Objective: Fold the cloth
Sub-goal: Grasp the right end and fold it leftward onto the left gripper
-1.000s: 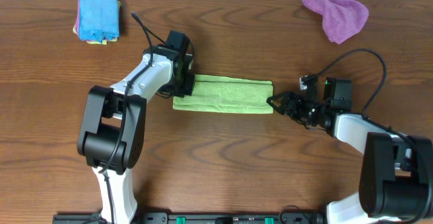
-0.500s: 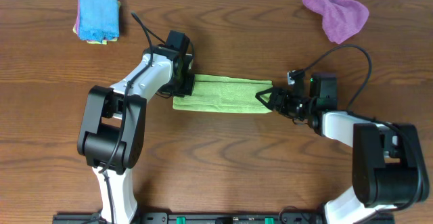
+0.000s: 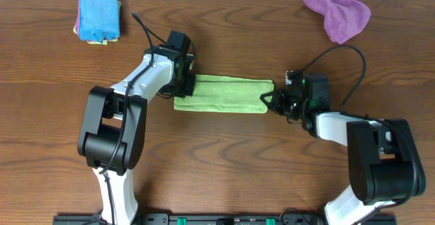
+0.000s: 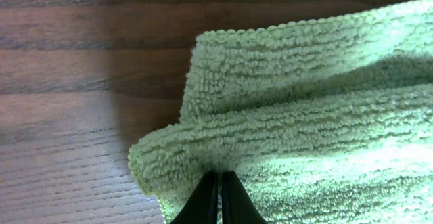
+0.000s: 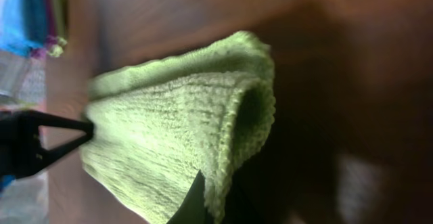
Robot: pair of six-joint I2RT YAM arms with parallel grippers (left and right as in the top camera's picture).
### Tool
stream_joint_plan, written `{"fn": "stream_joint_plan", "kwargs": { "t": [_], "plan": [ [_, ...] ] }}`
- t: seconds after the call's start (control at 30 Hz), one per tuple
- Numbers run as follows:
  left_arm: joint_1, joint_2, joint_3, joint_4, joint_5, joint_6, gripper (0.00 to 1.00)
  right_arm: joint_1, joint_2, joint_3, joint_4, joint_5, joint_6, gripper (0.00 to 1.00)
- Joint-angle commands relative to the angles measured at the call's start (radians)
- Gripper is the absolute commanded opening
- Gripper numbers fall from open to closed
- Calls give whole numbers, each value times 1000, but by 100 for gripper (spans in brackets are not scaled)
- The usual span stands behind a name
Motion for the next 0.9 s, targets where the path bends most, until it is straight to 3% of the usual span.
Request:
{"fn": "stream_joint_plan", "kwargs": {
  "t": [0.0,0.23,0.6,0.87],
  "plan": [
    [-2,45,-31,-3,-26,-48,6,13,-8,17,18,-21,45,1],
    [-3,45,-31,-16,14,-85,6,58,-96,95,-63,19,23,2],
    [-3,45,-31,-22,58,-99,6,252,-103,440,-626,418,-159,2],
    [-4,45,-31,-20,89,-100,6,333,-92,534,-681,500,-241,2]
  ]
}}
